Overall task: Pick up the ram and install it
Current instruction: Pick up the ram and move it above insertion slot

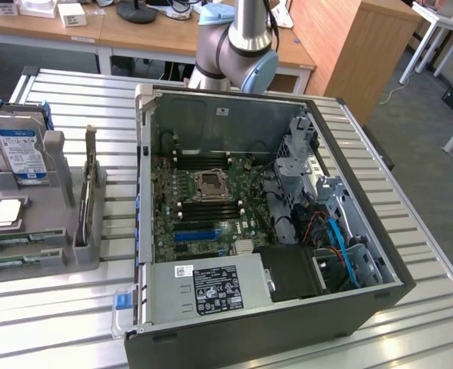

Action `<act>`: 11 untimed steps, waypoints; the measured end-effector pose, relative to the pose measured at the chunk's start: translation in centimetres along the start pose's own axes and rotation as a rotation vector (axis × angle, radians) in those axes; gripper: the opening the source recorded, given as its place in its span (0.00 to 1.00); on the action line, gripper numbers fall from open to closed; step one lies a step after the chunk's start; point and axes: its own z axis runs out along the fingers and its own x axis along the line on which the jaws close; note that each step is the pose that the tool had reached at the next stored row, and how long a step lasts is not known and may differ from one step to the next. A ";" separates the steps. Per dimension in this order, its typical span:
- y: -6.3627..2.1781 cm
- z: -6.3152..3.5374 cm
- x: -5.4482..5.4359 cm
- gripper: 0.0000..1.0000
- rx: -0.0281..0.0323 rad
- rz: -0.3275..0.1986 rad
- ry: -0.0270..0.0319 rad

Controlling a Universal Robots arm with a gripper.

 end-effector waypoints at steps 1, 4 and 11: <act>0.00 0.06 0.0 0.30 0.0001 0.000 -0.0001; -0.01 0.36 0.0 0.30 0.0000 0.000 0.0000; -0.02 0.83 0.0 0.30 -0.0002 0.000 0.0002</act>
